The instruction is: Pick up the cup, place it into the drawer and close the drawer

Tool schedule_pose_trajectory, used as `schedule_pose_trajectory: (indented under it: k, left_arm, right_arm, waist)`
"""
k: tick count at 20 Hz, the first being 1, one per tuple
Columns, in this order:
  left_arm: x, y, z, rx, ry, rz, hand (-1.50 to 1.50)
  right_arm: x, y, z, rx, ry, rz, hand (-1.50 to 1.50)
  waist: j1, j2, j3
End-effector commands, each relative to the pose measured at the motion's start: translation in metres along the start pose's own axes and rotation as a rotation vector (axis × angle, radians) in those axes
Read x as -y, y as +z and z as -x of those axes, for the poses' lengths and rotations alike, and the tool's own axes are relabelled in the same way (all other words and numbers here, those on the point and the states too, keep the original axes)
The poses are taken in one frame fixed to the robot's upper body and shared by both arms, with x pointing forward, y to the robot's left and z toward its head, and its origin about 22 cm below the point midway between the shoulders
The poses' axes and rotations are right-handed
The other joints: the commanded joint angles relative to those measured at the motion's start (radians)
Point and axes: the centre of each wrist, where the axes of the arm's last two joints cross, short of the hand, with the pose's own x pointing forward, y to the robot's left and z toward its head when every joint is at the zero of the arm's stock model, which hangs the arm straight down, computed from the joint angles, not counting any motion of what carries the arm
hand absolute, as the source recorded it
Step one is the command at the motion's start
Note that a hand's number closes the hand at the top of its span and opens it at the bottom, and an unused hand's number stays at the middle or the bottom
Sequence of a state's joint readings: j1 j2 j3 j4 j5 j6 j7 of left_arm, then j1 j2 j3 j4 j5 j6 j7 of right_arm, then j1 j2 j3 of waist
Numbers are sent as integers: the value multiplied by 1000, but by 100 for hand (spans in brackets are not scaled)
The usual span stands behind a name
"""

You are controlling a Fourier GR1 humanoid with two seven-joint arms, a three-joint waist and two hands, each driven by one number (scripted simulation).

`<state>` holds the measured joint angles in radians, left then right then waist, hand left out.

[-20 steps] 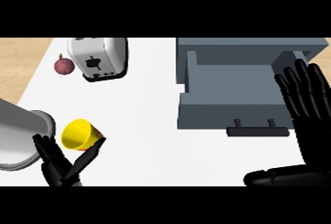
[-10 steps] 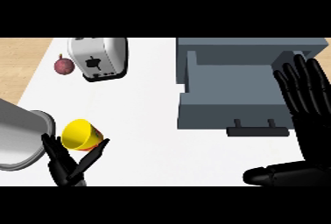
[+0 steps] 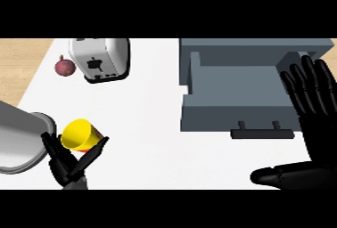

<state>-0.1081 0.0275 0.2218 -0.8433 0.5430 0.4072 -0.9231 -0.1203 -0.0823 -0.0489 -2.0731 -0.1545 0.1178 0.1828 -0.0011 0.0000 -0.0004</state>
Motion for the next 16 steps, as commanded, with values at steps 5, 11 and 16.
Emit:
schedule_pose_trajectory:
  k: [5, 11, 16]
  left_arm:
    - [4, -1, 9, 0, 119, 39, -150]
    - [-4, -7, 15, 4, 208, 88, -150]
    - [16, 9, 13, 54, 252, 144, 150]
  right_arm:
    - [3, 7, 15, 0, 5, -8, -150]
    - [5, 13, -4, 1, 14, -6, -150]
    - [13, 12, 6, -1, 9, -5, -150]
  waist:
    - [-1, 1, 0]
    - [-4, 0, 0]
    - [0, -1, 0]
